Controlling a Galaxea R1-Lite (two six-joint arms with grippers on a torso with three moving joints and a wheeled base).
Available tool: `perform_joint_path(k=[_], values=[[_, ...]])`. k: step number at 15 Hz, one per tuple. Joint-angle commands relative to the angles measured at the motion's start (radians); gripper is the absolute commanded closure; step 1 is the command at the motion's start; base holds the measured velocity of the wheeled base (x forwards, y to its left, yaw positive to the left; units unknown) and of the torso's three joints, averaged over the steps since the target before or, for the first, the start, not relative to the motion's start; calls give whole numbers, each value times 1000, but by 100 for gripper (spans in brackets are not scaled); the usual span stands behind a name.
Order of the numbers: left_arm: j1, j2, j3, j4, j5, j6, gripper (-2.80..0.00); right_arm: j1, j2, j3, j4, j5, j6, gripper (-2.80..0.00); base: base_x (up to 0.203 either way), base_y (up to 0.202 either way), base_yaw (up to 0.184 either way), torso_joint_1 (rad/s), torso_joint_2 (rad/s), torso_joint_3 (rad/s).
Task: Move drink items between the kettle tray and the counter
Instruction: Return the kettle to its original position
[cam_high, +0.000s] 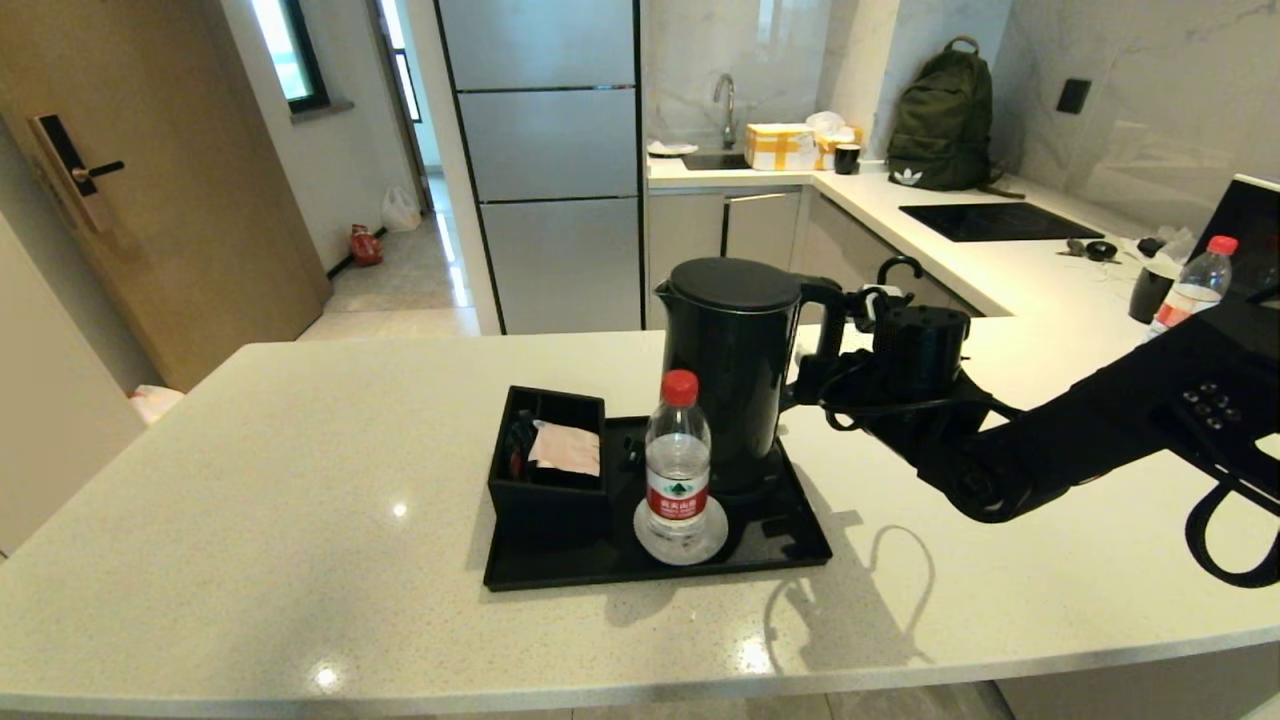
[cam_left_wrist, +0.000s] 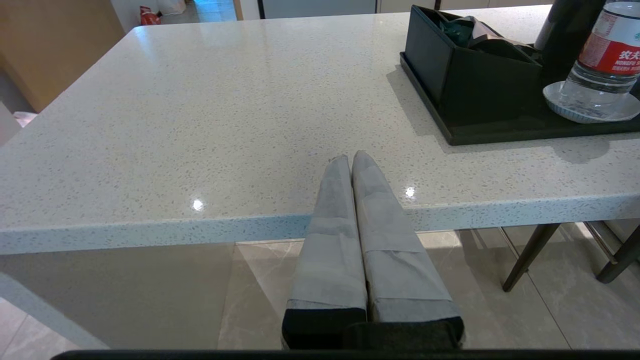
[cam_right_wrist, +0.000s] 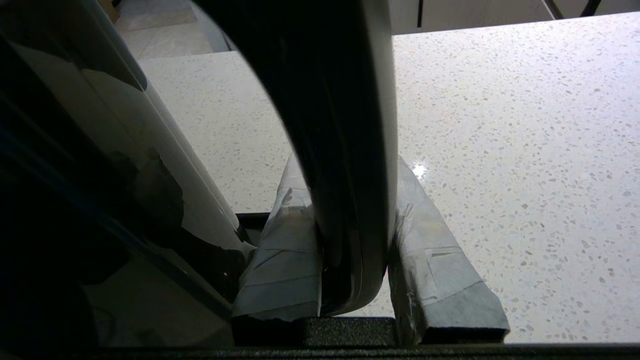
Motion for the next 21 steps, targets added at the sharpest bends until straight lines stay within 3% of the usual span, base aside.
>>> perform_joint_path(k=[1,21], values=[[0,1,0,0,0,0,0,-3,10,-7,-6,-1,-6,0,0,0,0,0,0,0],[0,1,0,0,0,2,0,-7,-13,-13,-14,-8,-3,0,0,0,0,0,0,0]])
